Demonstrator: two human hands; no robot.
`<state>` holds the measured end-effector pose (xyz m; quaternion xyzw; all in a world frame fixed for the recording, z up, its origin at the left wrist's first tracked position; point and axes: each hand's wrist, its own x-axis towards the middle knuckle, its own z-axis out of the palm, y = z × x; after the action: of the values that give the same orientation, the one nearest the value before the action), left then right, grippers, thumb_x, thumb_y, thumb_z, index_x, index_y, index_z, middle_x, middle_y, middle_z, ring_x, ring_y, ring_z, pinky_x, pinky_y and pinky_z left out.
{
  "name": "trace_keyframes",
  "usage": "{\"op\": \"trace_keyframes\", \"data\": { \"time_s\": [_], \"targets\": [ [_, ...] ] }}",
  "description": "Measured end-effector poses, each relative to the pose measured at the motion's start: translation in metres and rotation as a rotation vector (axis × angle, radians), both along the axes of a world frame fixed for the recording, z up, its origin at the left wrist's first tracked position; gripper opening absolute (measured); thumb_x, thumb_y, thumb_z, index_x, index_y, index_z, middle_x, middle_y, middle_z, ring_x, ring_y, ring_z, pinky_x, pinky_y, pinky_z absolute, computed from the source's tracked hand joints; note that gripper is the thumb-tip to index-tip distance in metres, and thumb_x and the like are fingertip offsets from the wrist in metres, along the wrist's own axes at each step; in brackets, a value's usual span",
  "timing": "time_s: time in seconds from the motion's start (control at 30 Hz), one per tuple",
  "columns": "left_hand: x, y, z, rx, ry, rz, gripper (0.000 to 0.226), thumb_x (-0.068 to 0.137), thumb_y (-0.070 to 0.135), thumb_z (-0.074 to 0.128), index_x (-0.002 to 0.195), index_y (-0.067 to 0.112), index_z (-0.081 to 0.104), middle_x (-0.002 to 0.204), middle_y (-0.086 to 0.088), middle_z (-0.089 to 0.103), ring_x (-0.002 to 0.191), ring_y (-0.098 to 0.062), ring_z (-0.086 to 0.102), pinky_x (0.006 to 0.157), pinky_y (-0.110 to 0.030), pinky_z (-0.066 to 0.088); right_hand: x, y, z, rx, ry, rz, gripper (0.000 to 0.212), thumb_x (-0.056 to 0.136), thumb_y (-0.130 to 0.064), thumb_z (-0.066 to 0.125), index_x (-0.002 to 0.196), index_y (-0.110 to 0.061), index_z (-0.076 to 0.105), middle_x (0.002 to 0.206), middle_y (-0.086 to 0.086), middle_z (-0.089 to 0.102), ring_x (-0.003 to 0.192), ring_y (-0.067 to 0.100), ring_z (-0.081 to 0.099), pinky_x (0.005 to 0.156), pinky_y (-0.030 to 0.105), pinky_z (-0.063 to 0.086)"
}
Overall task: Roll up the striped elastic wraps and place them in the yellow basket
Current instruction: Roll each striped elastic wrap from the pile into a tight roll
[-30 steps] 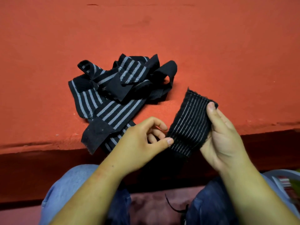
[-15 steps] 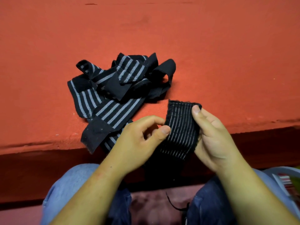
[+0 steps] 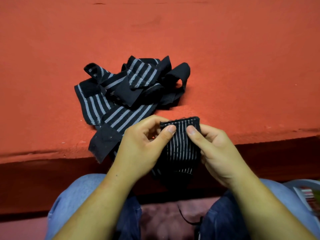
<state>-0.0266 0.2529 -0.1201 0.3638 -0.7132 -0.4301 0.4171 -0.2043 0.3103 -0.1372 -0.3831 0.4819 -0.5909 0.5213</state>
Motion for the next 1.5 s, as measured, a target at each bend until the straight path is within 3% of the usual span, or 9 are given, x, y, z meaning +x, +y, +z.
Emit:
{"op": "trace_keyframes", "data": {
  "time_s": [0.27,0.5,0.7,0.97,1.07,1.17,1.27,1.33,1.5],
  "targets": [
    [-0.0010,0.0003,0.0027,0.023,0.042,-0.037,0.020,0.098,0.014,0.069,0.107,0.032,0.072,0.103,0.013,0.075,0.098,-0.010,0.072,0.087,-0.021,0.052,-0.0014,-0.0010,-0.0029,0.093,0.044,-0.016,0.039,0.087,-0.040,0.070,0.102,-0.005,0.079,0.103,0.021,0.079,0.095,0.033,0.076,0.090,0.048,0.056],
    [-0.0004,0.0003,0.0045,0.004,0.058,-0.010,0.015,0.099,0.027,0.062,0.109,0.031,0.072,0.108,0.016,0.074,0.105,-0.007,0.069,0.088,-0.023,0.050,-0.0032,-0.0002,0.0016,0.137,-0.064,0.066,0.024,0.099,-0.014,0.059,0.114,-0.003,0.074,0.097,0.012,0.080,0.078,0.013,0.076,0.064,0.022,0.058],
    [-0.0014,0.0030,0.0072,0.001,0.036,-0.050,0.013,0.099,0.023,0.065,0.102,0.030,0.075,0.100,0.018,0.074,0.093,-0.002,0.069,0.085,-0.011,0.046,-0.0067,-0.0020,-0.0010,0.105,-0.128,0.059,0.025,0.095,-0.010,0.059,0.112,-0.006,0.078,0.110,0.018,0.078,0.097,0.021,0.076,0.076,0.025,0.060],
    [-0.0011,0.0024,0.0063,-0.013,-0.008,-0.006,0.023,0.091,0.004,0.074,0.096,0.025,0.078,0.098,0.009,0.074,0.083,-0.001,0.064,0.080,-0.011,0.045,-0.0060,-0.0061,0.0024,0.127,-0.296,0.032,0.036,0.096,-0.014,0.045,0.104,-0.002,0.079,0.104,0.020,0.075,0.090,0.027,0.073,0.077,0.036,0.064],
    [-0.0011,0.0014,0.0059,-0.017,-0.009,-0.004,0.025,0.091,0.004,0.075,0.097,0.028,0.077,0.096,0.011,0.073,0.082,-0.002,0.064,0.078,-0.012,0.046,-0.0039,-0.0030,0.0041,0.107,-0.207,0.037,0.033,0.095,-0.031,0.056,0.097,-0.009,0.082,0.099,0.017,0.077,0.088,0.024,0.076,0.074,0.032,0.063],
    [-0.0011,0.0019,0.0052,0.043,-0.008,-0.016,0.031,0.090,0.008,0.077,0.103,0.035,0.074,0.089,0.019,0.070,0.075,0.001,0.061,0.070,-0.011,0.047,-0.0028,-0.0015,0.0001,0.081,-0.068,0.040,0.036,0.095,-0.031,0.061,0.115,-0.004,0.075,0.109,0.022,0.077,0.103,0.033,0.076,0.087,0.037,0.061],
    [-0.0011,0.0011,0.0034,0.102,0.007,-0.021,0.027,0.092,0.017,0.077,0.108,0.039,0.073,0.093,0.017,0.071,0.075,0.000,0.062,0.071,-0.016,0.051,-0.0043,-0.0017,-0.0031,0.050,-0.043,0.038,0.035,0.103,-0.027,0.059,0.124,-0.002,0.071,0.119,0.027,0.074,0.116,0.044,0.070,0.108,0.056,0.050],
    [-0.0003,0.0003,0.0031,0.122,-0.004,-0.037,0.017,0.095,0.023,0.075,0.107,0.034,0.076,0.094,0.014,0.075,0.077,-0.002,0.067,0.073,-0.019,0.053,-0.0035,-0.0012,-0.0024,0.032,-0.016,0.035,0.035,0.102,-0.029,0.061,0.123,-0.003,0.072,0.118,0.026,0.074,0.116,0.045,0.070,0.110,0.062,0.047],
    [0.0013,-0.0004,0.0008,0.112,-0.044,-0.040,0.006,0.095,0.028,0.074,0.098,0.026,0.079,0.091,0.006,0.079,0.086,-0.017,0.075,0.083,-0.043,0.060,-0.0019,-0.0003,-0.0012,0.010,0.082,0.023,0.039,0.091,-0.038,0.066,0.114,-0.009,0.077,0.110,0.016,0.079,0.106,0.033,0.075,0.096,0.045,0.057]
  ]
}}
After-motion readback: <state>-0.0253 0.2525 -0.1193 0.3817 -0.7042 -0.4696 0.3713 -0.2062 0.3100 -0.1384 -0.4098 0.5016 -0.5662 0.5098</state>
